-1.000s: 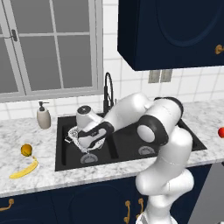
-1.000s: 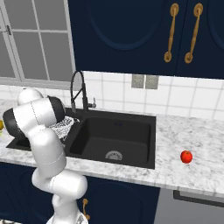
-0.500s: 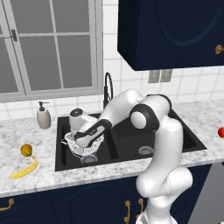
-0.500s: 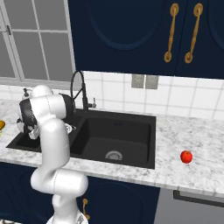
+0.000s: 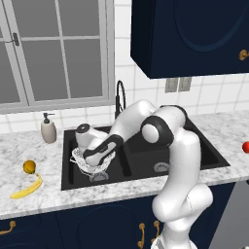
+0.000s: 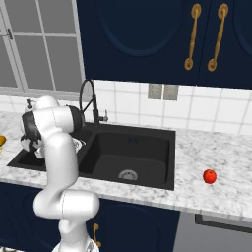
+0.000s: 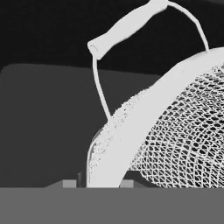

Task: Put the colander in the sink, put the apple, mango, banana in the colander, and turn on the sink faucet and pour water over the colander.

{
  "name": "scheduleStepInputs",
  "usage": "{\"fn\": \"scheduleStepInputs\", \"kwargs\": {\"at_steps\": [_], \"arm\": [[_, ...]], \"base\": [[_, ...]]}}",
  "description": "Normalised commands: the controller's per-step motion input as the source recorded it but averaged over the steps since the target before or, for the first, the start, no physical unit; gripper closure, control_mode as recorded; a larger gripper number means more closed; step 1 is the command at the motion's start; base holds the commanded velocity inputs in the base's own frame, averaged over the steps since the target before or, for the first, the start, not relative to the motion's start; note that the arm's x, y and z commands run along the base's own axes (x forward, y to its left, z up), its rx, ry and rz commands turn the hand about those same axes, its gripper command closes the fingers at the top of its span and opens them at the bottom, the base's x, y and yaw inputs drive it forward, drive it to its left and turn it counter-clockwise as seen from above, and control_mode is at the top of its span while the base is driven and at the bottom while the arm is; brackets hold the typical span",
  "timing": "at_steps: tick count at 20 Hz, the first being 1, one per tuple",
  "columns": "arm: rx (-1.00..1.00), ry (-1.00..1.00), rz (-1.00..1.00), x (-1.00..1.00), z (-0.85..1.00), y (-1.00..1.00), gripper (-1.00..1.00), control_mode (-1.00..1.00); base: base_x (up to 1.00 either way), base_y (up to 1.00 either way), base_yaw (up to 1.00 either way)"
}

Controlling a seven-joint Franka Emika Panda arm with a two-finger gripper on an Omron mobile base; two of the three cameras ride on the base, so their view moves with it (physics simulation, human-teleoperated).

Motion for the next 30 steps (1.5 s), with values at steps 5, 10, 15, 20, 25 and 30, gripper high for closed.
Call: {"fn": "scheduleStepInputs", "kwargs": {"at_steps": [5,10,15,20,25,30], "arm": [[-0.22,0.09,0.0,0.07,-0.03,-0.05,1.0,-1.0],[-0.07,0.13,0.0,0.22,-0.15,-0.04,1.0,-1.0],[-0.02,0.01,0.02,0.28,-0.28,-0.09,1.0,-1.0],[-0.04,0.0,0.03,0.26,-0.54,-0.15,1.0,-1.0],[-0.04,0.01,0.03,0.31,-0.5,-0.21,1.0,-1.0],[-0.03,0.08,0.0,0.23,-0.36,-0.31,1.0,-1.0]], "base": [[0.0,0.0,0.0],[0.0,0.0,0.0],[0.0,0.0,0.0],[0.0,0.0,0.0],[0.0,0.0,0.0],[0.0,0.0,0.0]]}}
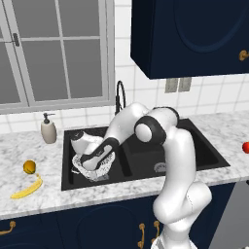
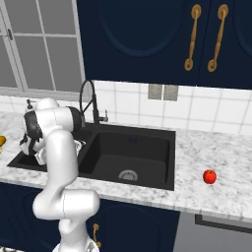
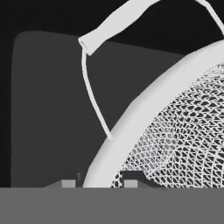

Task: Put the colander in the sink, put the apple, mango, banana in the colander, and turn on the sink faucet and pour water over the colander.

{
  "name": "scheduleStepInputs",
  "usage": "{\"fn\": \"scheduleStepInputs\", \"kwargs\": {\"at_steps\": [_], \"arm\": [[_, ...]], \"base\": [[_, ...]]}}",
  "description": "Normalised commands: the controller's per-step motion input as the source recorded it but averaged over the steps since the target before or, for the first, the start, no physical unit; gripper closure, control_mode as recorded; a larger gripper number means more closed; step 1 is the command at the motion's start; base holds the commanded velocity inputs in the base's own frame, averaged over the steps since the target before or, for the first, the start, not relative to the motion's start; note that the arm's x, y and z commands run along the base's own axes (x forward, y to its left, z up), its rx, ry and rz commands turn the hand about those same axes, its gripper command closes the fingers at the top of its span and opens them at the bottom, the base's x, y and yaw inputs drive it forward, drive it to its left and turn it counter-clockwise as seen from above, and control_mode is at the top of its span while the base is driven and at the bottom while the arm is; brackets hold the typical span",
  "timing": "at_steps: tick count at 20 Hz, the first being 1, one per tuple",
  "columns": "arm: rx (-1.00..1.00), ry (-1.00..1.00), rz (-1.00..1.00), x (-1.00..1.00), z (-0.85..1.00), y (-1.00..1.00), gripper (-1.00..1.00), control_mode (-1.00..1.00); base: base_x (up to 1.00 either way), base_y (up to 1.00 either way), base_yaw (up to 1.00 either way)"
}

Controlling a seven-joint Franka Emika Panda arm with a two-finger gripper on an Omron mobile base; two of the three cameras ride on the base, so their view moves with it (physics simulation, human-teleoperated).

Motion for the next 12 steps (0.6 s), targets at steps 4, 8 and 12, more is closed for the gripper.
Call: {"fn": "scheduleStepInputs", "kwargs": {"at_steps": [4,8,12], "arm": [[0.0,0.1,0.02,0.35,-0.27,-0.24,1.0,-1.0],[0.0,0.17,0.02,0.44,-0.12,-0.14,1.0,-1.0],[0.0,0.22,0.01,0.32,-0.13,-0.05,-1.0,-1.0]], "base": [[0.0,0.0,0.0],[0.0,0.0,0.0],[0.0,0.0,0.0]]}}
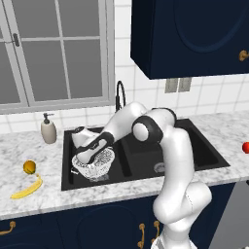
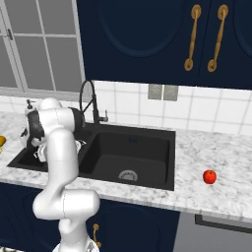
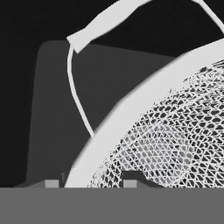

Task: Put the colander in the sink, put the apple, mango, banana in the colander, and turn on the sink faucet and pour water over the colander.

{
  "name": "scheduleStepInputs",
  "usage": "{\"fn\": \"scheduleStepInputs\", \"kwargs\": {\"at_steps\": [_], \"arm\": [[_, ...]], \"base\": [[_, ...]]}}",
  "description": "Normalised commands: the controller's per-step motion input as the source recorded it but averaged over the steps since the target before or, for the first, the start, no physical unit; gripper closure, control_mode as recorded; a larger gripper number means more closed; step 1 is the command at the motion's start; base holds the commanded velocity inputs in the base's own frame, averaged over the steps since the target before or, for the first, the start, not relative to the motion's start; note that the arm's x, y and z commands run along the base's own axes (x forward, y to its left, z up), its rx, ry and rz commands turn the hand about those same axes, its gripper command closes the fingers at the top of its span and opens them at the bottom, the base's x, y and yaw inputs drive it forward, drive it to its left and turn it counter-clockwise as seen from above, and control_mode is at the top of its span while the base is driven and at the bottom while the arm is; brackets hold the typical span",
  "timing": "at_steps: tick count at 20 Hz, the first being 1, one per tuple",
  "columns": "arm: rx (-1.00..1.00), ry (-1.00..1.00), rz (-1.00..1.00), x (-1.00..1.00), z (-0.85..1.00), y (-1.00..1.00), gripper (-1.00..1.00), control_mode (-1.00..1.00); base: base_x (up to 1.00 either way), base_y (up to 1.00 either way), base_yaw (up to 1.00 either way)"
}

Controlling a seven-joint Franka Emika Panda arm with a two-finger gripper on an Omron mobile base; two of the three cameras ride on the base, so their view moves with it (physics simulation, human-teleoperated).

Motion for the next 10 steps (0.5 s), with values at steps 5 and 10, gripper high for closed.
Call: {"fn": "scheduleStepInputs", "kwargs": {"at_steps": [5,10], "arm": [[0.0,0.09,0.0,0.01,-0.1,-0.01,-1.0,-1.0],[0.01,0.0,0.0,-0.21,0.14,0.02,-1.0,-1.0]], "base": [[0.0,0.0,0.0],[0.0,0.0,0.0]]}}
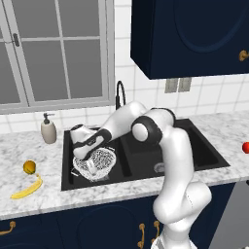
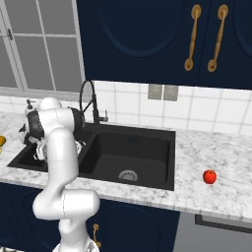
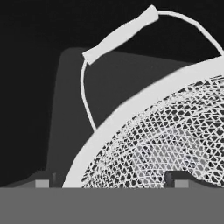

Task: Put the colander in the sink, put the apple, mango, banana in the colander, and turn on the sink faucet and pour water over the colander.

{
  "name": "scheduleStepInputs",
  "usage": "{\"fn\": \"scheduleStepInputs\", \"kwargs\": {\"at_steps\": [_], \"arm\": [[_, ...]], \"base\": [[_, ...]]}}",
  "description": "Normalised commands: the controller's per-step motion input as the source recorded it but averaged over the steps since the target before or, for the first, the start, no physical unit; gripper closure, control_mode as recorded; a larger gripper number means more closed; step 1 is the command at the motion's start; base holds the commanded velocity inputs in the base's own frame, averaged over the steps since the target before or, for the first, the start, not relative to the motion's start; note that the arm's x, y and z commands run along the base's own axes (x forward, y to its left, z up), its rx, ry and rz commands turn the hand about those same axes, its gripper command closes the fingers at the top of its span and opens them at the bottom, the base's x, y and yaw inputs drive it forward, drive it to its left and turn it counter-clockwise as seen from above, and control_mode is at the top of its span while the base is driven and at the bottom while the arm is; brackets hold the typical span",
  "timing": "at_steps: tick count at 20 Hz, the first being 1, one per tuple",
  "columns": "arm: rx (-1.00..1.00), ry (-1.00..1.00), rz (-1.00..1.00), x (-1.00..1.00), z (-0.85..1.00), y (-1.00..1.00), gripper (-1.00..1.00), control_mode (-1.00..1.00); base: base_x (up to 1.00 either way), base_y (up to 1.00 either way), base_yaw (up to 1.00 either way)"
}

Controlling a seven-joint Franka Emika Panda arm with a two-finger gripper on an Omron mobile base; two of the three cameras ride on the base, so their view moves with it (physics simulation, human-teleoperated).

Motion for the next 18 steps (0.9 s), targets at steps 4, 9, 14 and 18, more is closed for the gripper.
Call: {"fn": "scheduleStepInputs", "kwargs": {"at_steps": [4,9,14,18], "arm": [[0.0,-0.11,0.0,-0.45,0.33,0.05,-1.0,-1.0],[0.0,-0.01,0.0,-0.12,0.56,0.0,-1.0,-1.0],[0.0,0.02,-0.02,-0.45,0.46,-0.01,-1.0,-1.0],[0.0,0.0,-0.08,-0.57,0.37,-0.23,-1.0,-1.0]], "base": [[0.0,0.0,0.0],[0.0,0.0,0.0],[0.0,0.0,0.0],[0.0,0.0,0.0]]}}
